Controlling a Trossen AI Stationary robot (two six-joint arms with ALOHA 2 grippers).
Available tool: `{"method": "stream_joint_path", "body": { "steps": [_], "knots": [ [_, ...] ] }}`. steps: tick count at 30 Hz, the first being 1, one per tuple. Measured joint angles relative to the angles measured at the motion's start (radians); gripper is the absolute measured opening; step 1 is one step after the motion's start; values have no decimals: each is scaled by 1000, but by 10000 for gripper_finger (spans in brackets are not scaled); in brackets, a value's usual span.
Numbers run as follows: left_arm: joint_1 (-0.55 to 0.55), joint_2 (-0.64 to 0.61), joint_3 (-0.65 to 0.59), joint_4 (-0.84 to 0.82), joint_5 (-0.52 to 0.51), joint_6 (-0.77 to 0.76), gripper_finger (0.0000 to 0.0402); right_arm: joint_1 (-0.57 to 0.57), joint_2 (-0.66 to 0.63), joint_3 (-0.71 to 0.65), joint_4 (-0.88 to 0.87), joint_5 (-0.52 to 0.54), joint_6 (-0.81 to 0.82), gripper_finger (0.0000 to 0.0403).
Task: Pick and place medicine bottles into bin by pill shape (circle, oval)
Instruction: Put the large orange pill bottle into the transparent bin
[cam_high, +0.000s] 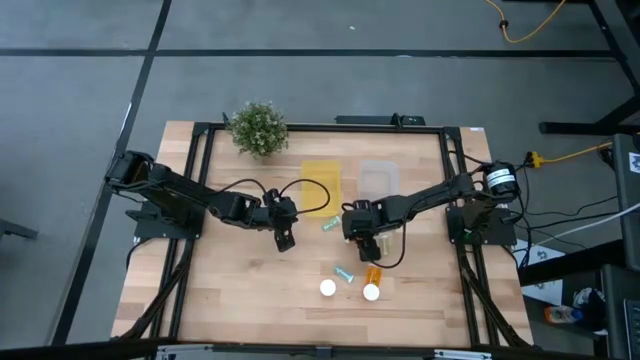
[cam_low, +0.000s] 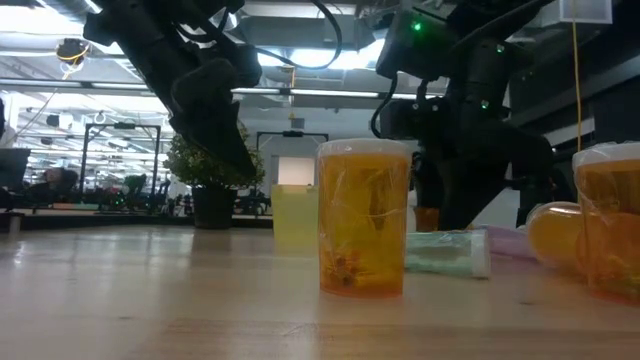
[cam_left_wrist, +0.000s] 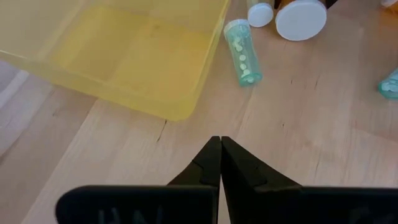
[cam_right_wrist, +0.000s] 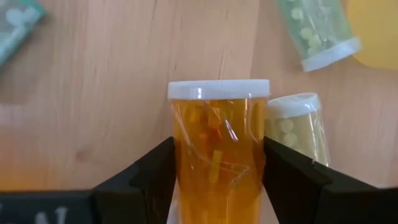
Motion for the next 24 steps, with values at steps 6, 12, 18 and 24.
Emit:
{"method": "stream_joint_path", "body": {
  "steps": [6,12,18,24],
  "knots": [
    [0,0,0,1,0,0,4,0,0,0,11,3,83,209],
    [0,0,0,1,0,-1,4,0,-1,0,36,22,185,171],
    [0,0,0,1,0,-1,4,2,-25,45,-16,27,239,167],
    [0,0,0,0,0,-1,4,9,-153,99,-104,73,240,167]
  ]
}}
